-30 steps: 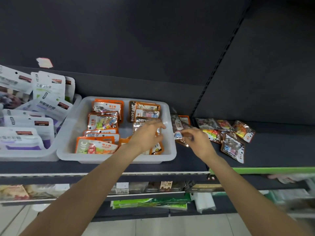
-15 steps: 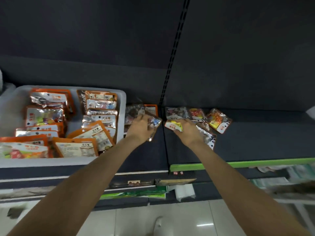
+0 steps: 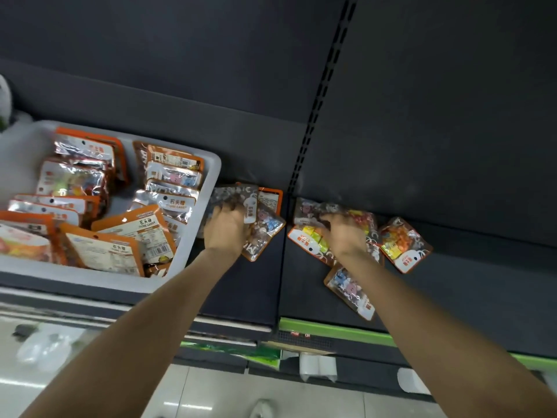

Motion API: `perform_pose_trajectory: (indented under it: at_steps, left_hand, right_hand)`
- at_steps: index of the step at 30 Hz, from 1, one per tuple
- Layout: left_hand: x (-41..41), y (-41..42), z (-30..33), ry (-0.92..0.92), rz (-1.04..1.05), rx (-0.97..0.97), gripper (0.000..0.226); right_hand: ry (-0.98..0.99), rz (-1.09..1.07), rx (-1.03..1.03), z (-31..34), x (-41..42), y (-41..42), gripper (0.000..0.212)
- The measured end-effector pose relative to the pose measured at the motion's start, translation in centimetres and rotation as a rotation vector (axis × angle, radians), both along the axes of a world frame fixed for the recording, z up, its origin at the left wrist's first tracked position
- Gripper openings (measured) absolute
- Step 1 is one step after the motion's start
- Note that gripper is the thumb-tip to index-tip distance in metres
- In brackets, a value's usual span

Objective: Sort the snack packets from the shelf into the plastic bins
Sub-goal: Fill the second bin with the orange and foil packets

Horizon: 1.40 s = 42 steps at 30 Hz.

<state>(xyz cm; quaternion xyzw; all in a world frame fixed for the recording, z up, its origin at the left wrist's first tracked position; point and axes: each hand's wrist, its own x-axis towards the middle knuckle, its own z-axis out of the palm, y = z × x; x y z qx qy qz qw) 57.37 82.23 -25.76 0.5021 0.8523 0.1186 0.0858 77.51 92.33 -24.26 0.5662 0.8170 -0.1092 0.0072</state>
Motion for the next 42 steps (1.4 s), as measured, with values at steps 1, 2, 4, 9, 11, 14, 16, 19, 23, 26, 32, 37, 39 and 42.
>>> perform_pose_trajectory:
  at_steps: [1, 2, 4, 9, 11, 14, 16, 19, 23, 26, 32, 37, 39, 42]
  left_hand:
    - [0.2, 0.1, 0.4, 0.043, -0.010, -0.013, 0.033]
    - [0.3, 0.2, 0.9, 0.088, -0.033, -0.043, 0.029]
    - [0.4, 0.4, 1.8, 0.184, -0.083, -0.077, 0.021]
    - [0.7, 0.8, 3.5, 0.164, -0.136, 0.084, 0.032]
    - [0.7, 0.7, 4.8, 0.079, -0.124, 0.192, 0.029]
    - [-0.4, 0.5, 7.6, -0.093, -0.057, 0.380, 0.018]
    - [-1.5, -0.1, 9.7, -0.252, -0.016, 0.499, 0.015]
    - [-3.5, -2.2, 11.7, -0.334, -0.045, 0.592, 0.011]
    - [-7.9, -6.0, 13.0, -0.387, -0.075, 0.618, 0.011]
    - [-11.7, -8.7, 13.6, -0.412, -0.061, 0.617, 0.013]
    - [-18.2, -12.9, 12.5, -0.533, -0.010, 0.573, 0.014]
    - [-20.1, -14.0, 10.1, -0.588, -0.140, 0.410, 0.007]
    - [-20.5, -13.8, 9.3, -0.589, -0.194, 0.286, 0.007]
    - [-21.3, -13.8, 8.4, -0.542, -0.295, 0.067, 0.013]
  right_hand:
    - [0.008, 0.000, 0.024, 0.2, -0.1, 0.0, 0.028]
    - [0.024, 0.001, 0.044, 0.4, -0.1, 0.0, 0.025]
    - [0.085, 0.006, 0.086, 0.8, -0.2, -0.2, 0.024]
    - [0.245, 0.003, 0.331, 3.1, 0.0, -1.7, 0.022]
    - [0.369, -0.001, 0.430, 4.6, -0.1, -2.5, 0.017]
    - [0.462, -0.032, 0.399, 6.7, -0.9, -3.8, 0.018]
    - [0.476, -0.050, 0.342, 7.8, -1.7, -4.8, 0.021]
    - [0.485, -0.073, 0.278, 9.0, -2.9, -6.6, 0.022]
    - [0.535, -0.081, 0.254, 10.8, -5.9, -9.5, 0.021]
    - [0.609, -0.085, 0.272, 12.0, -8.8, -11.9, 0.020]
    - [0.708, -0.053, 0.323, 12.5, -14.2, -16.2, 0.019]
    - [0.734, -0.049, 0.346, 12.5, -16.6, -18.5, 0.019]
    - [0.722, -0.050, 0.336, 12.6, -17.3, -19.0, 0.019]
    - [0.718, -0.029, 0.306, 12.4, -18.3, -19.5, 0.017]
